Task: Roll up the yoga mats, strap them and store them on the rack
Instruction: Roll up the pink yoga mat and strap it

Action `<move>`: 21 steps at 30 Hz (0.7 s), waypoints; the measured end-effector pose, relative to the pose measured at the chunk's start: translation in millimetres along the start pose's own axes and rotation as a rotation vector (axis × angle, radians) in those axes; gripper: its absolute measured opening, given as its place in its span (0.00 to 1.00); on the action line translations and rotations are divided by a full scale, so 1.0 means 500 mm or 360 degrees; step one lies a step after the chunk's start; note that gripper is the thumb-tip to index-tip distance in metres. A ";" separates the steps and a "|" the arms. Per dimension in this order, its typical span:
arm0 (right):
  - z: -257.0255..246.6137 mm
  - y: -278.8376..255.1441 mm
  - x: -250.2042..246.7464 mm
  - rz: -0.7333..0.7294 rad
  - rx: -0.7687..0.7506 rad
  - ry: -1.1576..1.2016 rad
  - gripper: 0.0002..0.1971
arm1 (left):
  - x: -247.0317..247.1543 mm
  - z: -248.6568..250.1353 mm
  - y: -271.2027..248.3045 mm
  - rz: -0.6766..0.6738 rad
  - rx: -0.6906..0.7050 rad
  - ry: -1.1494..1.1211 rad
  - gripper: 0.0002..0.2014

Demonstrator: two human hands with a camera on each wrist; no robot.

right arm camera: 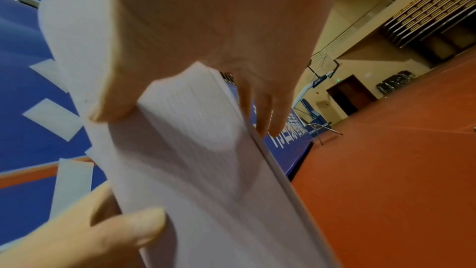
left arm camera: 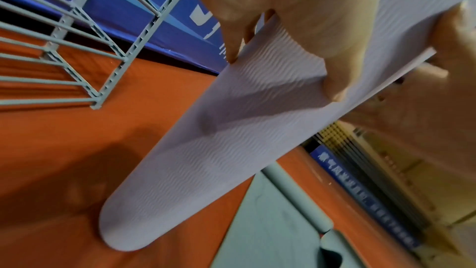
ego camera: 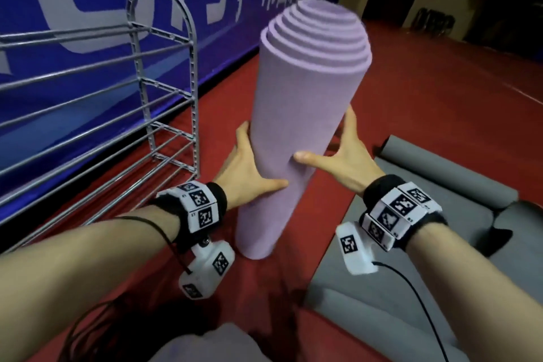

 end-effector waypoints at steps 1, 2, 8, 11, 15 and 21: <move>-0.014 -0.014 0.000 -0.0055 -0.0030 -0.0014 0.58 | 0.007 -0.017 -0.008 -0.0021 -0.0014 0.0040 0.63; -0.023 -0.025 0.000 -0.0088 -0.0035 -0.0023 0.54 | 0.012 -0.028 -0.018 -0.0033 -0.0030 0.0075 0.63; -0.082 -0.032 -0.014 0.0031 0.0019 0.0002 0.41 | 0.015 -0.021 -0.029 -0.0069 -0.0038 0.0240 0.68; -0.084 -0.033 -0.015 0.0079 0.0129 -0.0043 0.55 | 0.006 0.008 -0.024 -0.0176 -0.0052 0.0342 0.64; -0.073 -0.047 -0.032 0.0210 0.0227 -0.0060 0.55 | -0.062 0.142 -0.028 -0.0140 0.0157 0.0221 0.57; -0.071 -0.060 -0.026 0.0242 0.0267 -0.0017 0.56 | -0.158 0.390 -0.044 0.0119 0.0636 0.0311 0.41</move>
Point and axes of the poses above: each hand's wrist, its own y-axis towards the middle knuckle, its own x-axis out of the palm, z = x × y, the point moved 6 cm from there along y, towards the middle knuckle, and after that the axes turned 13 degrees about -x, right-handed, at the moved point
